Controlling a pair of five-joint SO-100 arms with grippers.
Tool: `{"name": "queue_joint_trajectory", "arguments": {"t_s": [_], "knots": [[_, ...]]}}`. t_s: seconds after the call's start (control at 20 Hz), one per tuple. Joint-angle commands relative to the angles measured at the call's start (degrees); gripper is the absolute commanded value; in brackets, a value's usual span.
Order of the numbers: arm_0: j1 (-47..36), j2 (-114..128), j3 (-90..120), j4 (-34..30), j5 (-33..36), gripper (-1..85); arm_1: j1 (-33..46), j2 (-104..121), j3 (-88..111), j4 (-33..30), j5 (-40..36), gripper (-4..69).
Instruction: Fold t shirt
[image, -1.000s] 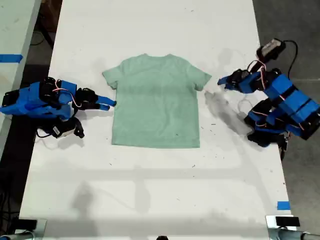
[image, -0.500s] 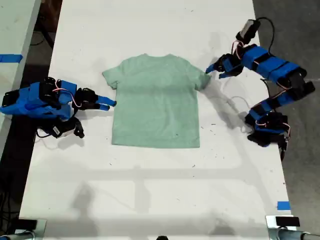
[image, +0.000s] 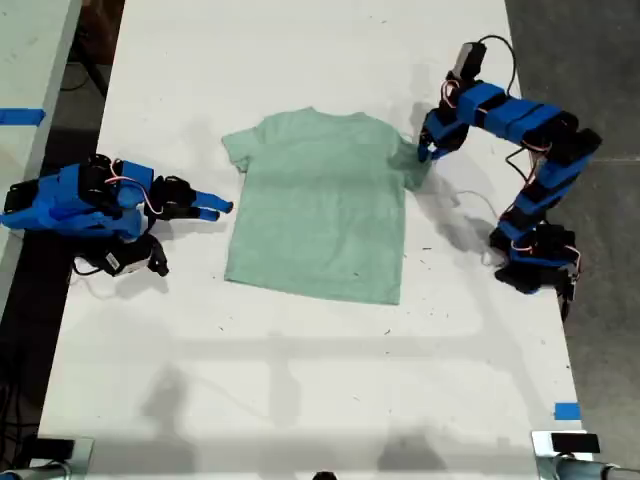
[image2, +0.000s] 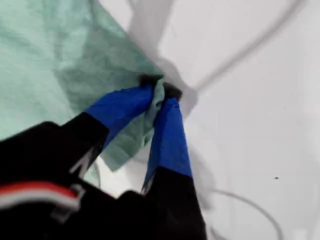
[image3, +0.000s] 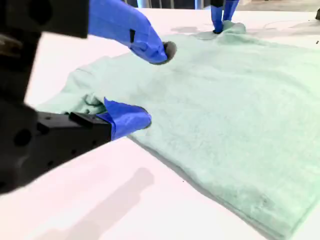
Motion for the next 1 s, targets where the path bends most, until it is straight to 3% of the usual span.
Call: {"name": "queue_joint_trajectory", "arguments": {"t_s": [0.0, 0.05, 0.15, 0.4, 0.45, 0.5, 0.55, 0.6, 0.8, 0.95], "knots": [[-0.62, 0.35, 0.53, -0.70, 0.35, 17.3, -9.05, 5.98, -19.16, 8.79, -0.35, 0.8], [-0.62, 0.35, 0.53, -0.70, 0.35, 17.3, -13.45, 3.43, -27.42, 12.83, 0.00, 0.8], [-0.62, 0.35, 0.53, -0.70, 0.35, 17.3, -21.27, 0.09, -34.01, 13.80, 1.41, 1.0], [-0.62, 0.35, 0.53, -0.70, 0.35, 17.3, -35.07, -9.05, -36.30, 6.94, 5.54, 1.2], [-0.62, 0.35, 0.53, -0.70, 0.35, 17.3, -36.21, -10.55, -37.79, 6.33, 4.04, 6.1], [-0.62, 0.35, 0.53, -0.70, 0.35, 17.3, -35.86, -10.63, -39.64, 8.79, 3.08, 22.7], [-0.62, 0.35, 0.53, -0.70, 0.35, 17.3, -33.05, -8.53, -40.43, 14.15, 3.16, 8.0], [-0.62, 0.35, 0.53, -0.70, 0.35, 17.3, -28.92, -3.16, -37.18, 19.86, 5.45, -2.1], [-0.62, 0.35, 0.53, -0.70, 0.35, 17.3, -15.03, 30.85, -8.44, 21.36, 4.31, -1.2], [-0.62, 0.35, 0.53, -0.70, 0.35, 17.3, -23.64, 48.25, 9.76, 20.13, 10.55, -1.2]]}}
